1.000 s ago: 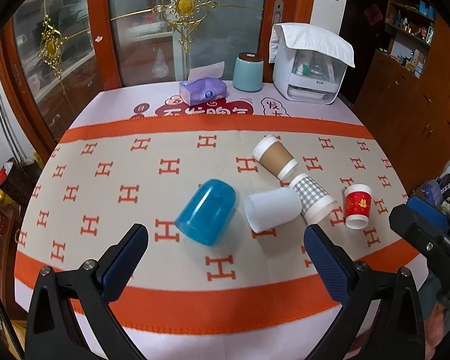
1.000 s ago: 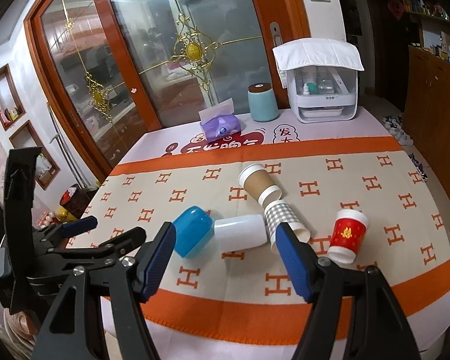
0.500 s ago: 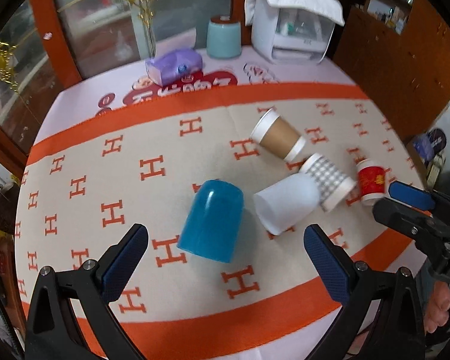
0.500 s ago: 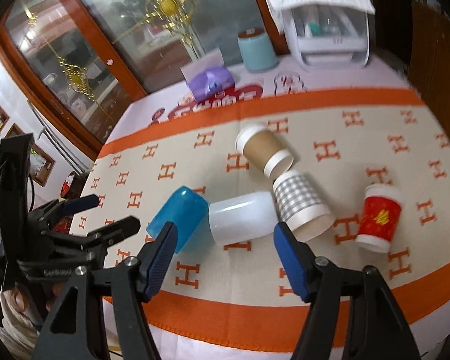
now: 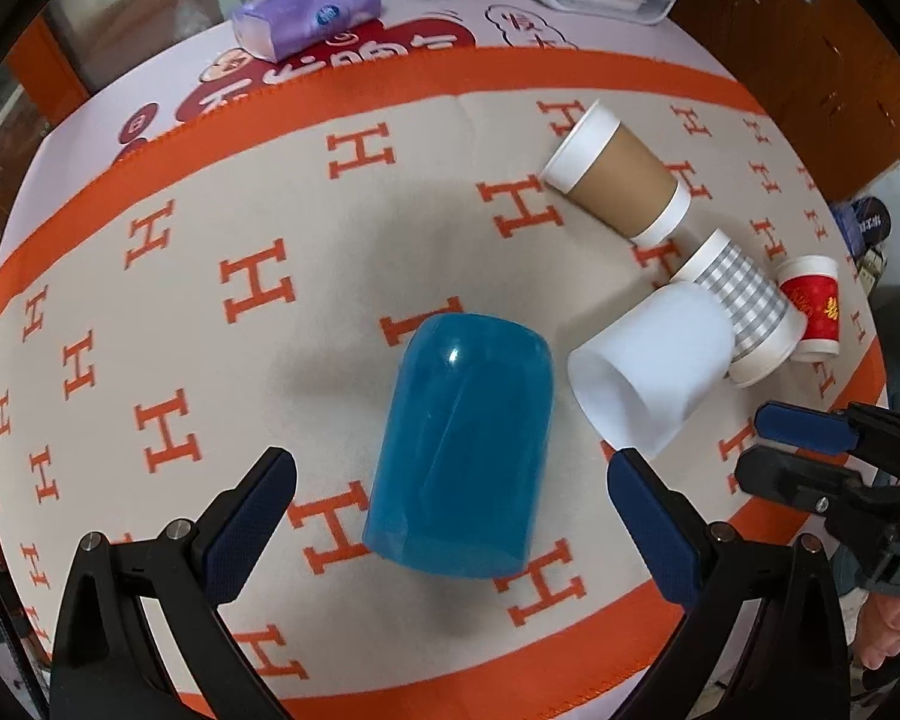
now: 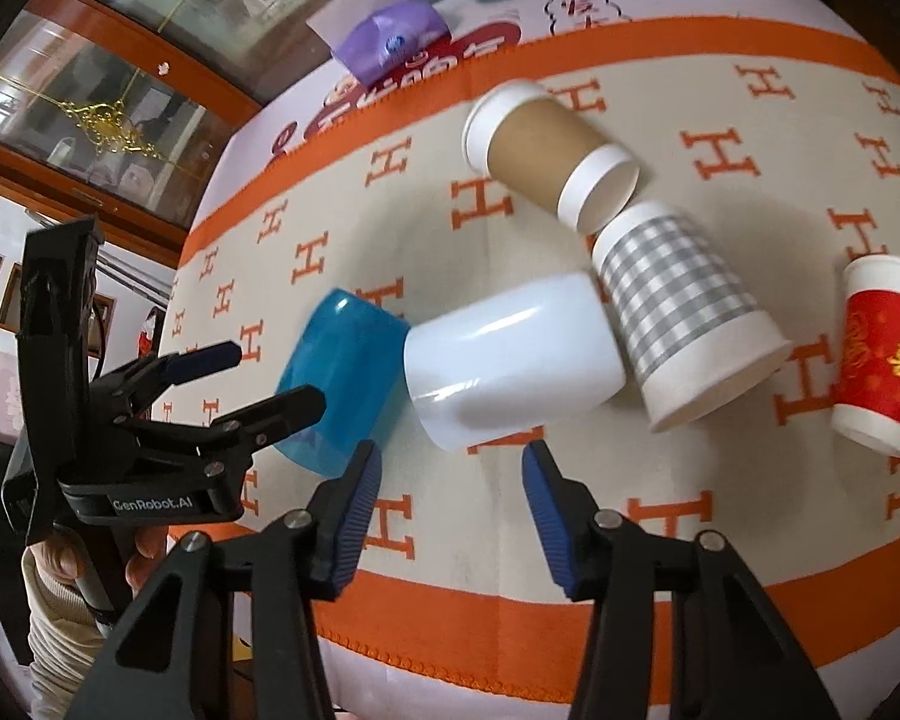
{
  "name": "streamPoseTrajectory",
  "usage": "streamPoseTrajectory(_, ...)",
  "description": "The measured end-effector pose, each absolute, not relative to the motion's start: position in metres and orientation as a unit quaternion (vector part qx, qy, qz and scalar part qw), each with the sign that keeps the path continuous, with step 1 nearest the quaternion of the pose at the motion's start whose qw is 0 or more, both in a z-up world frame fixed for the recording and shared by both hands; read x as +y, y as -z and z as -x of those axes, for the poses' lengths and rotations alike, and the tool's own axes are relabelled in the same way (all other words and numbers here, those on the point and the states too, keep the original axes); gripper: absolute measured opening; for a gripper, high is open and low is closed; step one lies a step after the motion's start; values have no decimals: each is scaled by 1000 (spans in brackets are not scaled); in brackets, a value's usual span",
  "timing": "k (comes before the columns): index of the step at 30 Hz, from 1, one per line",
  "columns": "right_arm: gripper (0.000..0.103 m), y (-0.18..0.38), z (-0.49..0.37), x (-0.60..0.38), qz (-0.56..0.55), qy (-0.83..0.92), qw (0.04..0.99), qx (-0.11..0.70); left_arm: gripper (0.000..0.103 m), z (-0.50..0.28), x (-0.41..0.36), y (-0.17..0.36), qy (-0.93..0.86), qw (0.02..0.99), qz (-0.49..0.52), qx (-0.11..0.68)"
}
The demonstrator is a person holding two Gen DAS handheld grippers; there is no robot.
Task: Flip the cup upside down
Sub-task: 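Move the left tool to the blue cup lying on its side and close on it, then lift the blue cup with the left tool and turn it upright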
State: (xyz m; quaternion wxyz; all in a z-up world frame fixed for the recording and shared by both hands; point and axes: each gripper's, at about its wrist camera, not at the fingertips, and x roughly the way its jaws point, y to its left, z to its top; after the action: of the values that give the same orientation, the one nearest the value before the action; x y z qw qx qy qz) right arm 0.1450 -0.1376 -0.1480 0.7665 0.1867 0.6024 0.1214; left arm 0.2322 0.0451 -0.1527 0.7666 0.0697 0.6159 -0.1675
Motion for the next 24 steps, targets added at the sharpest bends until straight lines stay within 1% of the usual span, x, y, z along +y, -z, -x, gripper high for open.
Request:
streamPoseTrajectory(9, 49, 166, -147, -134, -190, -121, 749, 623, 102, -247, 31, 178, 172, 747, -105, 633)
streamPoseTrajectory(13, 49, 171, -148, -136, -194, -117, 744, 628, 87, -250, 27, 189, 174, 738, -114, 642)
streamPoseTrajectory(14, 49, 171, -148, -136, -195, -117, 744, 628, 81, -251, 27, 191, 174, 735, -112, 646)
streamPoseTrajectory(16, 49, 172, -148, -136, -196, -117, 744, 628, 73, -251, 26, 196, 175, 729, -108, 653)
streamPoseTrajectory(24, 49, 170, -143, -141, -201, -117, 745, 626, 72, -242, 27, 195, 164, 739, -96, 647)
